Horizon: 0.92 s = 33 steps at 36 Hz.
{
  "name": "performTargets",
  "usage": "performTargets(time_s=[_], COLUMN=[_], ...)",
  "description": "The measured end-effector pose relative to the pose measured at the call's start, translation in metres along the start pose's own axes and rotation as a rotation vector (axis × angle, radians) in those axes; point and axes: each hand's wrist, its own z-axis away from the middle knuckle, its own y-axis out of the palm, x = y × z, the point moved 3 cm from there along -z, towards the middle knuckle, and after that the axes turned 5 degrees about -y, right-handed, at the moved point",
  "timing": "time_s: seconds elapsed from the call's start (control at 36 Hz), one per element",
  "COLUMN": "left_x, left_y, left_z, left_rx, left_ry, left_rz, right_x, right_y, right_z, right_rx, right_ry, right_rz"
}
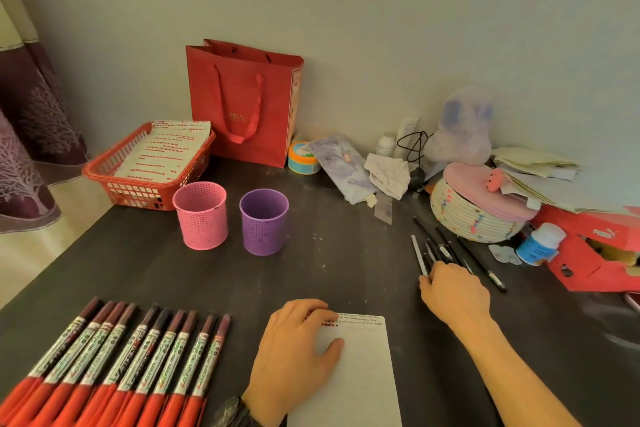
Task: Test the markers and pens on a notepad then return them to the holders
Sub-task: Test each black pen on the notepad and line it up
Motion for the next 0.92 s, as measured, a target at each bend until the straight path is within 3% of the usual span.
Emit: performTargets(time_s=[0.14, 0.33, 0.47, 0.61, 0.72, 0.92], left_x=[-0.001, -0.005, -0.009, -0.015, -0.019, -0.023], left_y=[-0.001, -0.002, -0.007, -0.013, -0.017, -0.013], left_z=[0.0, 0.005, 0.007, 0.01, 0.014, 0.015], left_rx=[0.002, -0.042, -0.07, -0.037, 0.0, -0.117], left_ry=[-0.003, 0.021, 0.052, 0.108, 0.191, 0.269], left_rz=[0.021, -0.005, 0.005, 0.032, 0.079, 0.007], right_x=[0.003, 0.034, 0.059, 0.073, 0.076, 0.078], right_y=[0.002, 0.013, 0.031, 0.042, 0.042, 0.042], right_z=[0.002, 0.053, 0.103, 0.134, 0.142, 0.143], right_rx=[-0.014, -0.079, -0.057, -0.074, -0.174, -0.157], right_ry=[-0.011, -0.011, 0.039, 0.032, -0.048, -0.169], right_rz=[-0.102, -1.043, -1.451, -1.59, -1.549, -1.535])
